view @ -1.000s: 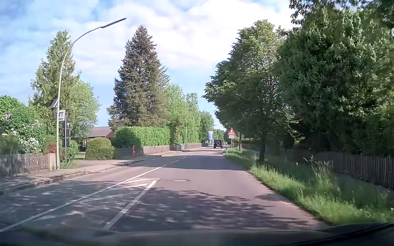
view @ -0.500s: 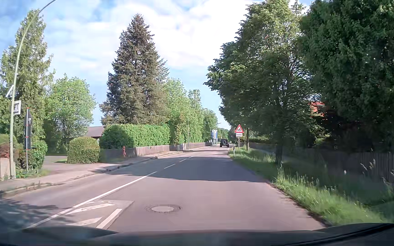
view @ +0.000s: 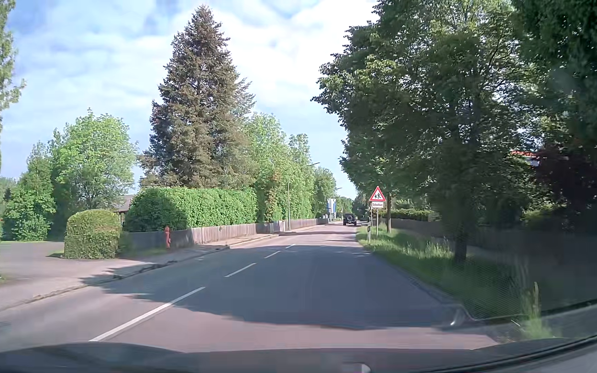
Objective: Follow the waypoints while adhering to traffic rules and regulations
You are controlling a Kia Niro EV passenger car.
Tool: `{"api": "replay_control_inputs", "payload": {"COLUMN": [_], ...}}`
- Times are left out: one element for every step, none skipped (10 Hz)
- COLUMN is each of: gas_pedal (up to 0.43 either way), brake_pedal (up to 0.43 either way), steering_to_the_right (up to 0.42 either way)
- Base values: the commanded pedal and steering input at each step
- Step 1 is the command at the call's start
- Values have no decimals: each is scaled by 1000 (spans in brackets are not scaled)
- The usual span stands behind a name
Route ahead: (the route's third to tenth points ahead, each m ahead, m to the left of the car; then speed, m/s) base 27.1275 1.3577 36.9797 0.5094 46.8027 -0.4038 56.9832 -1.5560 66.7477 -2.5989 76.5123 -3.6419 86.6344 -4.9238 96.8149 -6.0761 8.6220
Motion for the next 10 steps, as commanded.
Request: {"api": "replay_control_inputs", "payload": {"gas_pedal": [8,8,20,20,20,28,28,39,47,47], "brake_pedal": [0,0,0,0,0,0,0,0,0,0], "steering_to_the_right": [-4,-3,-1,0,1,2,6,7,8,11]}}
